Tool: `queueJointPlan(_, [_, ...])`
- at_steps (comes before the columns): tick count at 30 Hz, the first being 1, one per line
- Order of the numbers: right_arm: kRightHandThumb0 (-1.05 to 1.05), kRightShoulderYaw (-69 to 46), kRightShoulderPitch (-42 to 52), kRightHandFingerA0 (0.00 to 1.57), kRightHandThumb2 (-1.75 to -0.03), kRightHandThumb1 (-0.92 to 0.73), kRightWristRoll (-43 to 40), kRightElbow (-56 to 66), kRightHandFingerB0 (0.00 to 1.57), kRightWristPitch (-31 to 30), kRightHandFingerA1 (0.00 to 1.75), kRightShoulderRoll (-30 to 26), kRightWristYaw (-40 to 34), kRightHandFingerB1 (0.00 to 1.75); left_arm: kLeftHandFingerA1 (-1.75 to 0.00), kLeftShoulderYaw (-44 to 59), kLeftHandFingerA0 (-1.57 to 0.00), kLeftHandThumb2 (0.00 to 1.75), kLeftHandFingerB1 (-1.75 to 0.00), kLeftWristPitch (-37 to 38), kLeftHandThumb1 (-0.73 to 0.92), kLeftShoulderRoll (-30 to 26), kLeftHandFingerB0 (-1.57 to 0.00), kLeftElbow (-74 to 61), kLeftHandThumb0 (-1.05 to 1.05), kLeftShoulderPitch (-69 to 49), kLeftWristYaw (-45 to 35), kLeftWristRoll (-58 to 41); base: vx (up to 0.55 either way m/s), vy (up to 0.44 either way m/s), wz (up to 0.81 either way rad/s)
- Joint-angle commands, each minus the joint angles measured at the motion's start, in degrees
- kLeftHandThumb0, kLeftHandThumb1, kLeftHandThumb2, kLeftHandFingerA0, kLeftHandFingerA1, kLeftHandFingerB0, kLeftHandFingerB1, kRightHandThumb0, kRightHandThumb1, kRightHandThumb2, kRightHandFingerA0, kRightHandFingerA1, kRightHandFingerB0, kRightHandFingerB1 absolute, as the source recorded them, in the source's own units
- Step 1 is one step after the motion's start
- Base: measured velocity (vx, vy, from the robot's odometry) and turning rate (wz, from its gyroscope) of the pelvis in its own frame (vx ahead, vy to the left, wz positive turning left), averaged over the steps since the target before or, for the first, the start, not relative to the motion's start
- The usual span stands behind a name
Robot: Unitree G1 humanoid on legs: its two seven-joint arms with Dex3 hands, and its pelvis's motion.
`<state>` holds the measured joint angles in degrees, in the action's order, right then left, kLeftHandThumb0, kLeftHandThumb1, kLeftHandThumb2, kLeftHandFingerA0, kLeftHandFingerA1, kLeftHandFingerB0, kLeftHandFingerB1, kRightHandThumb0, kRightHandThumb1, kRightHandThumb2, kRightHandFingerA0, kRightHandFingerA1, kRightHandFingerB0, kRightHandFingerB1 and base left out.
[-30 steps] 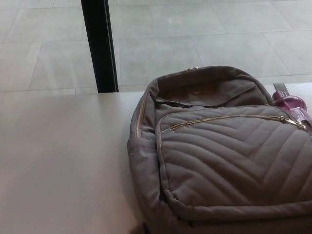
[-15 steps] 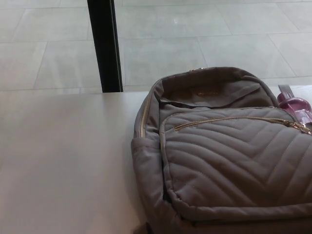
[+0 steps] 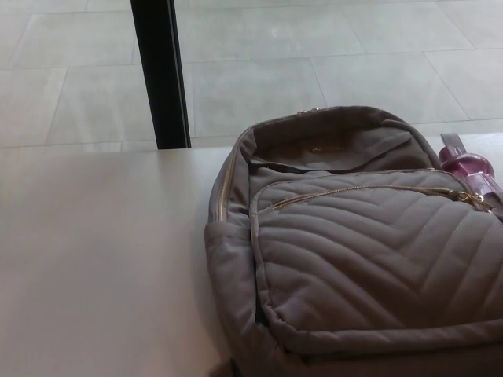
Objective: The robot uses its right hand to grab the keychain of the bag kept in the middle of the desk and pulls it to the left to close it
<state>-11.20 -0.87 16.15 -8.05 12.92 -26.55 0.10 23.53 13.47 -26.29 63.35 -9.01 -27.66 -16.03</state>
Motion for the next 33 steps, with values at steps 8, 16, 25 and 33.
queueJointPlan(8, [0.05,-7.52,-5.97,1.19,-1.16,-0.51,-6.55,-2.69,1.00,4.06,1.28,2.92,-3.23,1.10,-1.37,0.33,-0.78,0.92,-1.32,0.86,0.69,-0.63,-0.54,0.19,-1.05,-0.58,0.80,0.37,0.00,0.000,0.00])
queueJointPlan(16, [0.16,-9.33,-7.91,0.95,-1.24,-0.45,-6.83,-2.20,0.94,3.93,1.57,1.11,-1.15,1.26,-1.34,0.20,-0.80,0.91,-1.37,1.17,0.67,-0.49,-0.54,0.02,-1.05,-0.67,-0.48,0.19,0.00,0.000,0.00])
queueJointPlan(25, [0.07,-5.78,-9.98,0.96,-1.36,-0.29,-5.14,0.13,0.95,1.40,1.56,-1.14,1.04,1.24,-1.38,0.02,-0.74,0.93,-1.32,0.47,0.67,-0.54,-0.54,-0.93,-1.05,-0.96,0.13,0.44,0.00,0.000,0.00])
queueJointPlan(33, [0.08,-0.93,-13.96,0.97,-1.29,-0.35,-4.94,0.97,0.95,0.26,1.56,-1.87,3.17,1.28,-1.24,0.00,-0.80,1.31,-1.15,0.82,0.54,-0.78,-0.61,-0.30,-1.05,-0.69,0.11,0.54,0.00,0.000,0.00])
